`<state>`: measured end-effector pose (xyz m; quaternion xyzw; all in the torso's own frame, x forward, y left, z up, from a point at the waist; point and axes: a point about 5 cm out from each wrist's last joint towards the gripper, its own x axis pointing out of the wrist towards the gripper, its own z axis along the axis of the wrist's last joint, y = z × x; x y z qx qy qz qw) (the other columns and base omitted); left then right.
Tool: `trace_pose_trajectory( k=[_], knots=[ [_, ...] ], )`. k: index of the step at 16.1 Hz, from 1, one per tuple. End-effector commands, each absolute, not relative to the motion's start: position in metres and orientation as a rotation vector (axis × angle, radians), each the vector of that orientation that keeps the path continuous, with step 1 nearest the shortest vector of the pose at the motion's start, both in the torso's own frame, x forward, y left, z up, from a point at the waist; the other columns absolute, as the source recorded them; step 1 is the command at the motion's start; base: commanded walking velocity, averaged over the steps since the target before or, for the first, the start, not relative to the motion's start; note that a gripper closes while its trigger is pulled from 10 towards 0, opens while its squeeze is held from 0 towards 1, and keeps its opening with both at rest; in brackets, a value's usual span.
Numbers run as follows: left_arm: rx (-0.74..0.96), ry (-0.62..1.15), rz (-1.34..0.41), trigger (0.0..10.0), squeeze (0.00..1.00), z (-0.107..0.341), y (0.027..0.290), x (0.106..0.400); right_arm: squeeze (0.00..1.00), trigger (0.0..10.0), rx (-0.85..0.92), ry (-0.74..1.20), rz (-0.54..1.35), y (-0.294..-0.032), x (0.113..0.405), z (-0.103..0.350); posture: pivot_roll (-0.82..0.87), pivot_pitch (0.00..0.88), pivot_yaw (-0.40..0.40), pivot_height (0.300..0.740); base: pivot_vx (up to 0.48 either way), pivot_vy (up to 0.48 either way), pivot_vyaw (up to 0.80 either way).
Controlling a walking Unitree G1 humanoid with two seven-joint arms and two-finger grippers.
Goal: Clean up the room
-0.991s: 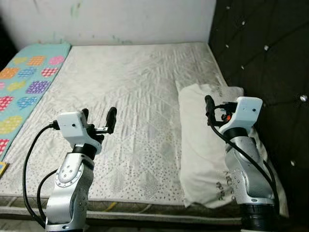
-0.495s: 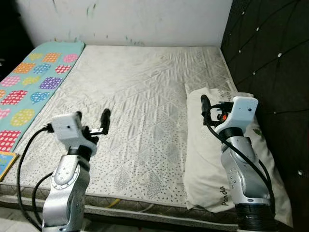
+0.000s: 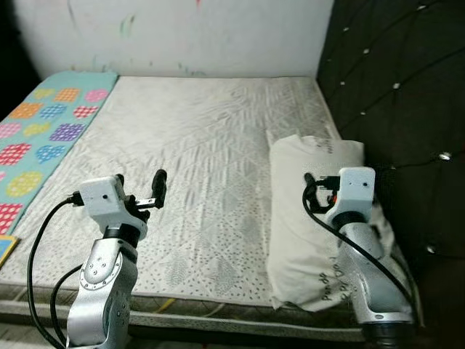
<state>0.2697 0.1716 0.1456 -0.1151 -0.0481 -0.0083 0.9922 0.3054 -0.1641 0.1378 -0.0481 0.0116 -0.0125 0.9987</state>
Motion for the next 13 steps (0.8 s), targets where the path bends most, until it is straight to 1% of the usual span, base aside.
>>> trace_pose_trajectory(
  k=[1,2,3,4,6,10,11,12,13],
  knots=[
    [-0.221,-0.093,-0.036,10.0,0.0,0.146,0.168,0.272,0.0,10.0,-0.096,-0.002,0.001,-0.156,0.308,0.145,-0.05,0.0,0.03,0.74,0.0,0.0,0.0],
    [-0.215,-0.098,-0.048,10.0,0.0,0.148,0.166,0.273,0.0,10.0,-0.138,-0.017,-0.031,-0.16,0.308,0.146,-0.05,0.0,0.028,0.74,0.0,0.0,0.0],
    [-0.215,-0.1,-0.057,10.0,0.0,0.149,0.164,0.274,0.0,10.0,-0.122,0.017,-0.031,-0.162,0.307,0.142,-0.05,0.0,0.028,0.74,0.0,0.0,0.0],
    [-0.221,-0.096,-0.064,10.0,0.0,0.149,0.162,0.274,0.0,10.0,-0.02,0.089,-0.023,-0.163,0.304,0.136,-0.05,0.0,0.027,0.74,0.0,0.0,0.0],
    [-0.23,-0.09,-0.06,10.0,0.0,0.147,0.163,0.273,0.0,10.0,0.031,0.079,0.011,-0.164,0.296,0.133,-0.05,0.0,0.023,0.74,0.0,0.0,0.0],
    [-0.232,-0.09,-0.072,10.0,0.0,0.146,0.161,0.273,0.0,10.0,0.044,0.077,0.053,-0.163,0.297,0.135,-0.05,0.0,0.02,0.74,0.0,0.289,0.0],
    [-0.229,-0.088,-0.074,10.0,0.0,0.146,0.161,0.274,0.0,10.0,0.001,0.104,0.051,-0.164,0.297,0.131,-0.05,0.0,0.019,0.74,0.0,0.334,0.0],
    [-0.231,-0.082,-0.071,10.0,0.0,0.146,0.161,0.274,0.0,10.0,0.028,0.108,0.064,-0.163,0.297,0.13,-0.05,0.0,0.017,0.74,0.0,0.48,0.0],
    [-0.232,-0.084,-0.07,10.0,0.0,0.146,0.161,0.274,0.0,10.0,0.008,0.108,0.055,-0.164,0.297,0.13,-0.05,0.0,0.018,0.74,0.0,0.48,0.0]
  ],
)
